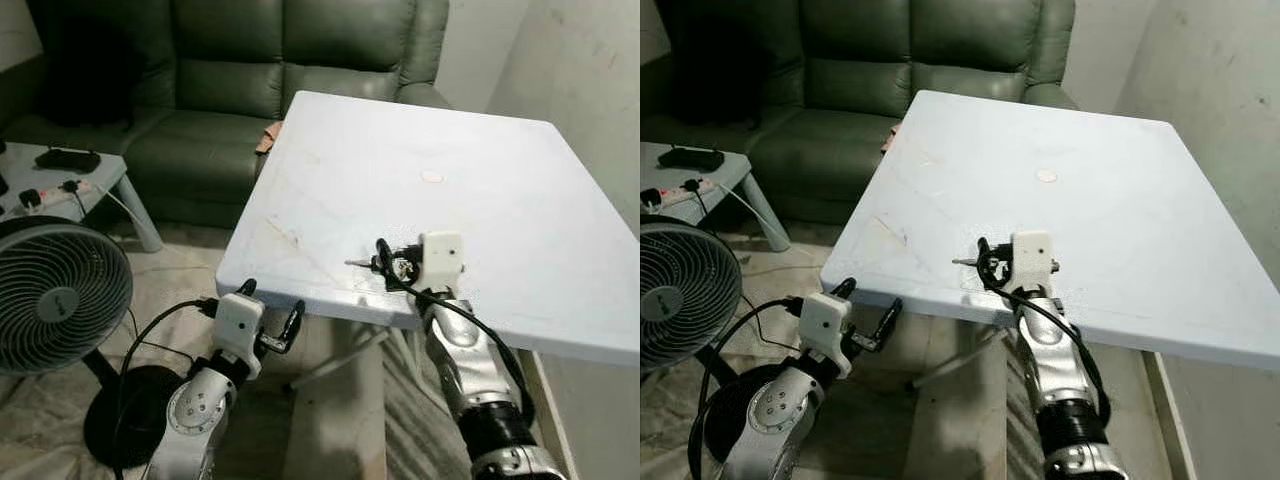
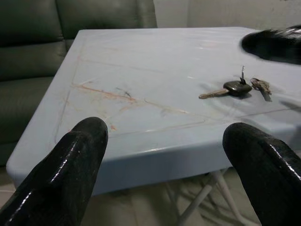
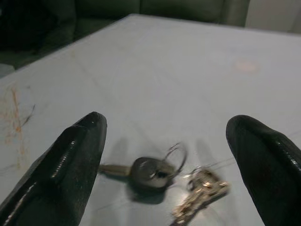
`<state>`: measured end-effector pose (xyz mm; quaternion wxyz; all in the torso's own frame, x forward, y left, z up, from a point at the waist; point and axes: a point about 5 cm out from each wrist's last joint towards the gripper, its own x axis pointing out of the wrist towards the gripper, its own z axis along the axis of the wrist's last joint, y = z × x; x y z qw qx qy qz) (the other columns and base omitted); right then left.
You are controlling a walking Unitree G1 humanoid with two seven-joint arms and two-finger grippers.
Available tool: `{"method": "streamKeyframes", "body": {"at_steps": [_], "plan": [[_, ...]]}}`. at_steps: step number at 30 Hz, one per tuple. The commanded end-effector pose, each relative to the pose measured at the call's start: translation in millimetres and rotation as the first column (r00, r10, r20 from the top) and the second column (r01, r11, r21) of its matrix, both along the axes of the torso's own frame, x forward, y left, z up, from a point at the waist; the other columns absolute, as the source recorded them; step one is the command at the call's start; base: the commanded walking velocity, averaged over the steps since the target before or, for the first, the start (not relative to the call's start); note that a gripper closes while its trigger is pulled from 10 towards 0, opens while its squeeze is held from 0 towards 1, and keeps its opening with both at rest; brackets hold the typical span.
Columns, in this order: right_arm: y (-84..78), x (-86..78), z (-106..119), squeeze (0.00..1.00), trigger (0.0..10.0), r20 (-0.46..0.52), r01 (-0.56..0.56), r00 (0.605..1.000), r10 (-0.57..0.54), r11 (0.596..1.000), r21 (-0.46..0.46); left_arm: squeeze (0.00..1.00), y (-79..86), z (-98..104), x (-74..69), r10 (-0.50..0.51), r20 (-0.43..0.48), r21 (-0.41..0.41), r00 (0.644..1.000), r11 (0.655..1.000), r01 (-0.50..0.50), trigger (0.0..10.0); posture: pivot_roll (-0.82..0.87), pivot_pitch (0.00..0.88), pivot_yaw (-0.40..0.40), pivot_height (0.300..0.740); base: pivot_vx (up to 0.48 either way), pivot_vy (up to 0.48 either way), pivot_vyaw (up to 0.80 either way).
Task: Hang keys on a hook
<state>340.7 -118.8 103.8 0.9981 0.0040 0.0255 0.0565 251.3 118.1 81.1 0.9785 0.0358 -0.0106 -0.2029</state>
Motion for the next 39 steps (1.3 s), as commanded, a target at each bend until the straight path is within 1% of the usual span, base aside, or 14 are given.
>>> {"method": "streamKeyframes", "body": {"at_steps": [1,3,10,15,16,17,19,20,21,22,23,39], "plan": [[2.5,3.9,-1.4,0.00,10.0,-0.027,0.023,0.999,-0.023,1.000,-0.010,0.00,-3.0,2.5,-3.3,-0.023,0.004,0.015,1.000,1.000,0.023,10.0,0.05,0.068,-0.053,0.740,0.000,0.000,0.00],[6.9,7.0,-2.6,0.00,10.0,-0.051,0.044,0.998,-0.045,0.999,-0.013,0.00,-3.7,2.4,-5.8,-0.029,0.003,0.020,1.000,0.999,0.029,10.0,0.05,0.076,-0.053,0.740,0.000,0.000,0.00],[17.0,13.7,-2.1,0.00,10.0,-0.072,0.067,0.995,-0.068,0.998,-0.021,0.00,-1.7,4.5,-7.9,-0.024,-0.001,0.028,1.000,0.999,0.024,10.0,0.06,0.091,-0.051,0.740,0.000,0.000,0.00],[17.5,17.4,-1.6,0.00,10.0,-0.085,0.105,0.991,-0.108,0.994,-0.035,0.00,-0.8,5.1,-9.1,-0.019,-0.006,0.028,1.000,0.999,0.019,10.0,0.06,0.095,-0.050,0.740,0.000,0.000,0.00],[17.1,18.1,-1.7,0.00,8.1,-0.090,0.114,0.989,-0.116,0.993,-0.030,0.00,-0.9,4.9,-9.7,-0.019,-0.008,0.029,1.000,0.999,0.019,10.0,0.06,0.095,-0.050,0.740,0.000,0.000,0.00],[16.8,18.9,-1.9,0.00,7.4,-0.096,0.122,0.988,-0.124,0.992,-0.027,0.00,-0.9,4.9,-10.2,-0.019,-0.010,0.029,1.000,0.999,0.020,10.0,0.06,0.095,-0.050,0.740,0.000,0.000,0.00],[16.3,19.9,-2.3,0.00,7.3,-0.102,0.132,0.986,-0.135,0.991,-0.030,0.00,-1.0,4.8,-10.9,-0.020,-0.013,0.028,1.000,0.999,0.020,10.0,0.06,0.095,-0.050,0.740,0.000,0.000,0.00],[15.5,20.5,-2.7,0.00,2.7,-0.111,0.141,0.983,-0.143,0.990,-0.026,0.00,-1.1,4.8,-11.2,-0.020,-0.015,0.029,1.000,0.999,0.020,10.0,0.06,0.096,-0.051,0.740,0.000,0.000,0.00],[14.9,20.8,-2.7,0.00,0.4,-0.111,0.146,0.983,-0.149,0.989,-0.028,0.00,-1.2,4.6,-11.6,-0.019,-0.015,0.030,1.000,0.999,0.020,10.0,0.06,0.095,-0.051,0.740,0.000,0.000,0.00],[14.9,20.8,-2.7,0.00,0.4,-0.111,0.146,0.983,-0.149,0.989,-0.028,0.00,-1.2,4.6,-11.6,-0.019,-0.015,0.030,1.000,0.999,0.020,10.0,0.06,0.095,-0.051,0.740,0.000,0.000,0.00],[14.4,21.3,-3.1,0.00,0.0,-0.112,0.154,0.981,-0.156,0.988,-0.027,0.00,-1.3,4.9,-11.8,-0.019,-0.017,0.032,1.000,0.999,0.019,10.0,0.06,0.096,-0.051,0.740,0.000,0.000,0.00],[13.1,23.0,-4.1,0.00,0.0,-0.111,0.186,0.976,-0.187,0.982,-0.023,0.00,-1.8,4.7,-14.3,-0.021,-0.028,0.034,0.999,0.999,0.022,10.0,0.06,0.099,-0.047,0.740,0.000,0.000,0.00]]}}
